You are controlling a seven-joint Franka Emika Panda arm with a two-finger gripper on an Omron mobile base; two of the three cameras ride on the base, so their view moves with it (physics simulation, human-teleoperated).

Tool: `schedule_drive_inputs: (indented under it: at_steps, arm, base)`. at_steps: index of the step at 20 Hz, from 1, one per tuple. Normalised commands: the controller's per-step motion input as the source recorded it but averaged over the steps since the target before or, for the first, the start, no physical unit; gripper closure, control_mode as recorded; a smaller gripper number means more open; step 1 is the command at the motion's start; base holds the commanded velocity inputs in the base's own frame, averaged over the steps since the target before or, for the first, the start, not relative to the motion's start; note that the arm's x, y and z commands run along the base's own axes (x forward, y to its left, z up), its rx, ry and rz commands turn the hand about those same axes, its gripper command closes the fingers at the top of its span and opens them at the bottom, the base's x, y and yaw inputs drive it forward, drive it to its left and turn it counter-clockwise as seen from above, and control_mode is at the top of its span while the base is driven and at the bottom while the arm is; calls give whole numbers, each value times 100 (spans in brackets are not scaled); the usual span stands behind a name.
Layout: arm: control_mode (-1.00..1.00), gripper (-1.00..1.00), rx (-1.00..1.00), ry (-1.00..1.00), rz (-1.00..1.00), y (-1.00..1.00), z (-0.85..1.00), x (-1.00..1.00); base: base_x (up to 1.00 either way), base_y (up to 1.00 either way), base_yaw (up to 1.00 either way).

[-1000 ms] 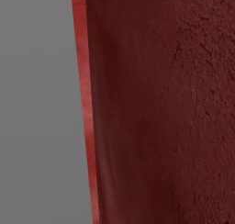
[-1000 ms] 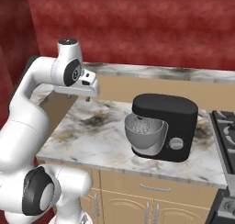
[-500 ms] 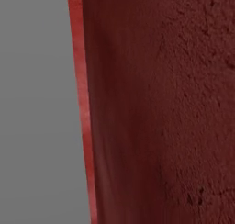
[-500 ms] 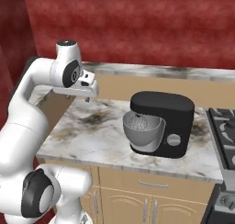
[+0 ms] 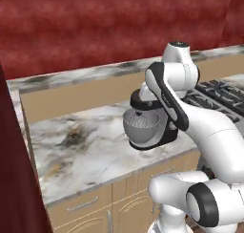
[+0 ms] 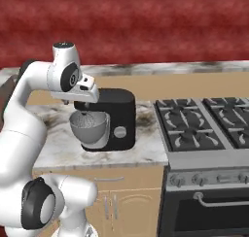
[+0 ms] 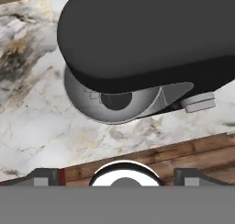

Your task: Navigate to the fridge.

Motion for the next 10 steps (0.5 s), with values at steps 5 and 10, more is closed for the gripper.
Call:
schedule_drive_inputs:
  at_steps: [5, 10]
  arm:
    - [100, -100, 0, 0, 0, 0, 0, 0]
    - [100, -100, 0, 0, 0, 0, 0, 0]
  base:
    - [0, -79, -52]
    - [0, -82, -51]
